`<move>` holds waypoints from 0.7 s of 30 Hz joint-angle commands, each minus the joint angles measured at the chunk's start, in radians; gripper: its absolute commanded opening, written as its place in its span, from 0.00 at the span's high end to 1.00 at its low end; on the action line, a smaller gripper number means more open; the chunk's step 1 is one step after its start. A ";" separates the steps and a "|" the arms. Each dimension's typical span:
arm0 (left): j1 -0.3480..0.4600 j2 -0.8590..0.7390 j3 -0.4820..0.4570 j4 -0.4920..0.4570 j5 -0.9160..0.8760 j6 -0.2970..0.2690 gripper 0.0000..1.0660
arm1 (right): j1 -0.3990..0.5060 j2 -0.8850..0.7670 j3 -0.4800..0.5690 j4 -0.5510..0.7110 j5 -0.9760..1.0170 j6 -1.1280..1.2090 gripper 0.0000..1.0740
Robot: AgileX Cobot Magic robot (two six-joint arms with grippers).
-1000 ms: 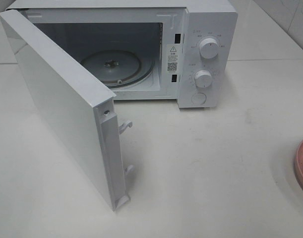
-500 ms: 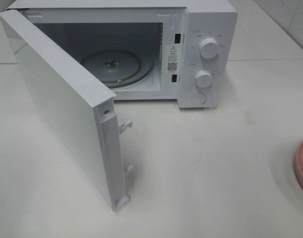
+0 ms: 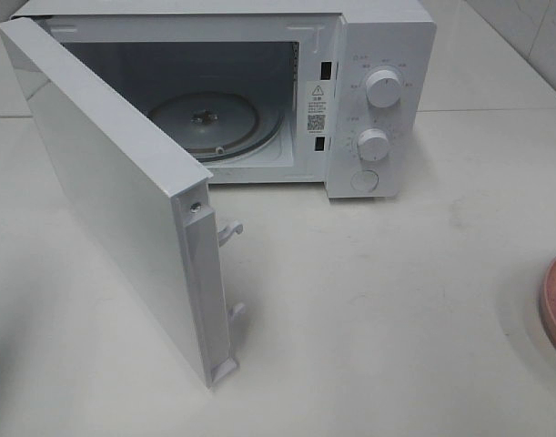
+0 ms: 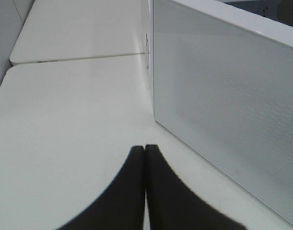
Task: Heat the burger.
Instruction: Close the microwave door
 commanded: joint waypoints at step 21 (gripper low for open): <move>-0.001 0.596 0.105 0.156 -0.924 -0.149 1.00 | -0.007 -0.029 0.001 0.003 -0.013 0.004 0.29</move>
